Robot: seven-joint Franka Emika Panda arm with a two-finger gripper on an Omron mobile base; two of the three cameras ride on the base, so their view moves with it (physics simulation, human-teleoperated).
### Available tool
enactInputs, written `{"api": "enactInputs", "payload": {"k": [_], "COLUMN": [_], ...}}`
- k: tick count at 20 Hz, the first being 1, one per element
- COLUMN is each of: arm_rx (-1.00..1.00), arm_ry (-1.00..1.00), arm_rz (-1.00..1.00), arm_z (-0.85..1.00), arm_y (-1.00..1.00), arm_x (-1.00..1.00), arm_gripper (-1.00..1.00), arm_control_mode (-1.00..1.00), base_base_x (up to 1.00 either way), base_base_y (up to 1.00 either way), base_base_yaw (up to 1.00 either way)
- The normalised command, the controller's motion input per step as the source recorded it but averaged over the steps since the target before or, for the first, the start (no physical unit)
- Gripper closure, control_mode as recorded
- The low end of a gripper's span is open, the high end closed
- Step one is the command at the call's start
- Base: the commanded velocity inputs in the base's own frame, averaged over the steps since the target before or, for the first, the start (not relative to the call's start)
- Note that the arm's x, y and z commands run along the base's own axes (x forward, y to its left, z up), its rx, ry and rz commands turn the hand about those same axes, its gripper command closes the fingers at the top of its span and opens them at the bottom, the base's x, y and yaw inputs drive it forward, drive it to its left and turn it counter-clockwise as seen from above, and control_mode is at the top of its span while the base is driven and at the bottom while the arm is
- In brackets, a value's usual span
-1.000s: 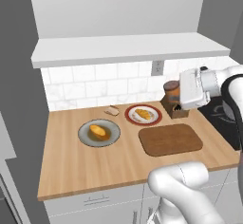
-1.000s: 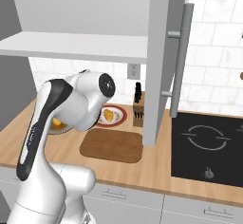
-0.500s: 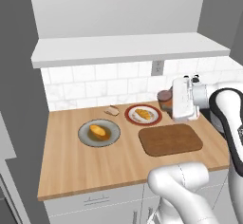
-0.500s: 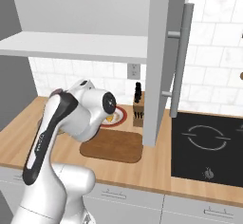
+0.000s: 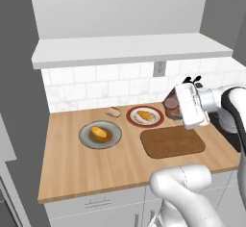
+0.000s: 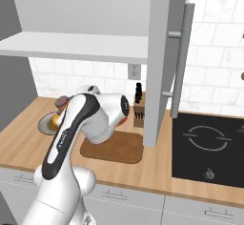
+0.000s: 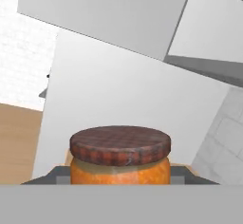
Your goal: From the different types of pastries on the counter, select a croissant and place it on the cutting board. Then retrieve a jar of jam from the cabinet and place it alongside the croissant on the cutting board.
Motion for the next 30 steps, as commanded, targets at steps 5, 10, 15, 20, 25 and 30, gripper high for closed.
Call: {"api": "enactInputs", "payload": {"k": [5, 10, 15, 20, 25, 30], "arm_rx": [0.0, 0.0, 0.0, 0.0, 0.0, 0.0], "arm_ry": [0.19, 0.05, 0.0, 0.0, 0.14, 0.34], "arm_rz": [0.19, 0.01, 0.0, 0.0, 0.0, 0.0], "arm_z": [-0.24, -0.26, -0.23, -0.34, -0.17, -0.09], "arm_y": [-0.34, -0.18, -0.01, 0.0, -0.01, 0.0], "arm_x": [0.0, 0.0, 0.0, 0.02, 0.11, 0.39], "arm_gripper": [1.0, 1.0, 1.0, 1.0, 1.0, 1.0], "arm_control_mode": [-1.0, -1.0, -1.0, -1.0, -1.0, -1.0], "base_base_x": [0.0, 0.0, 0.0, 0.0, 0.0, 0.0], "base_base_y": [0.0, 0.0, 0.0, 0.0, 0.0, 0.0], "base_base_yaw": [0.0, 0.0, 0.0, 0.0, 0.0, 0.0]}}
